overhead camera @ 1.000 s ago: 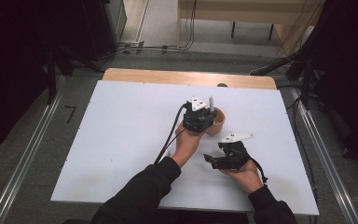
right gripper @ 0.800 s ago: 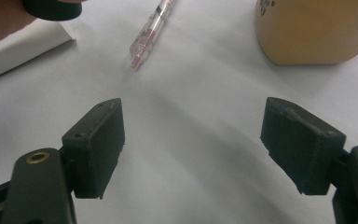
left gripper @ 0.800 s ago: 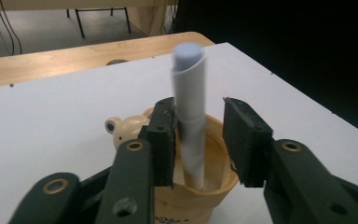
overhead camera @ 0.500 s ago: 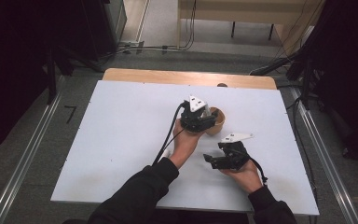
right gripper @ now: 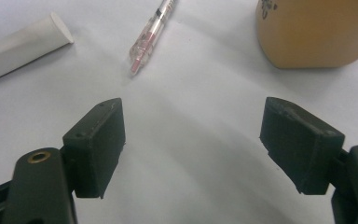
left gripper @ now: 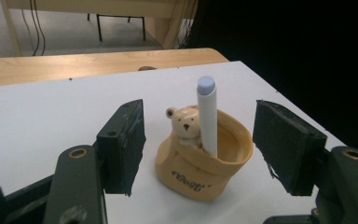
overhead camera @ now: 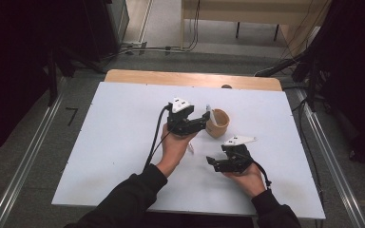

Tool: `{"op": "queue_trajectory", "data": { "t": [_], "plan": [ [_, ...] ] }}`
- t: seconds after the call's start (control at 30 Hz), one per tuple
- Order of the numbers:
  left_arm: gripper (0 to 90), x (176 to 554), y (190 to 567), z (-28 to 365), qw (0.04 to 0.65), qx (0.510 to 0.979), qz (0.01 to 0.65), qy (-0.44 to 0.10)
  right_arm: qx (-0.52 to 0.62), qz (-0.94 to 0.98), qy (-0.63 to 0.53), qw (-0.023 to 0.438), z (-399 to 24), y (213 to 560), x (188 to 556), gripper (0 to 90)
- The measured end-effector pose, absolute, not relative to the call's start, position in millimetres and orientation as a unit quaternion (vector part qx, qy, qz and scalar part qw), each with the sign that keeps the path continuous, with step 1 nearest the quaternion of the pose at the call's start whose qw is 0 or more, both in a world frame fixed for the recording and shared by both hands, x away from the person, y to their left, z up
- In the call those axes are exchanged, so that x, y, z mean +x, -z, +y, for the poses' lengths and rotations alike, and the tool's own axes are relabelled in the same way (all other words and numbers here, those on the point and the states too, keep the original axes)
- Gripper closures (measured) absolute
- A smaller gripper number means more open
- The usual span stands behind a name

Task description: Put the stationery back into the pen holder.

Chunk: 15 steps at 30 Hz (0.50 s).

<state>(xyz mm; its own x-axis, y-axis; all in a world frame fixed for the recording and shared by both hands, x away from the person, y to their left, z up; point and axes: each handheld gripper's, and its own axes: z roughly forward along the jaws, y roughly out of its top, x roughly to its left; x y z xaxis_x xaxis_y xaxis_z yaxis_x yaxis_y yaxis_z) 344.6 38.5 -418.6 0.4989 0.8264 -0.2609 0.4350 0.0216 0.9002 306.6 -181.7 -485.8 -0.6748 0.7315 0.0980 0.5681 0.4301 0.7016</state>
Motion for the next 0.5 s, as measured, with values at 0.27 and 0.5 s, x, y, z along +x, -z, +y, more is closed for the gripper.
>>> {"op": "queue_trajectory", "data": {
  "t": [0.27, 0.5],
  "plan": [
    [34.2, 331, 425, 70, 0.53, 0.675, 0.479, -0.188, 0.381, 0.835, -0.374, 0.131, -167, 484, 305, 20.6],
    [34.2, 319, 435, 98, 0.518, 0.673, 0.493, -0.189, 0.371, 0.84, -0.371, 0.139, -152, 484, 309, 22.9]
  ]
}}
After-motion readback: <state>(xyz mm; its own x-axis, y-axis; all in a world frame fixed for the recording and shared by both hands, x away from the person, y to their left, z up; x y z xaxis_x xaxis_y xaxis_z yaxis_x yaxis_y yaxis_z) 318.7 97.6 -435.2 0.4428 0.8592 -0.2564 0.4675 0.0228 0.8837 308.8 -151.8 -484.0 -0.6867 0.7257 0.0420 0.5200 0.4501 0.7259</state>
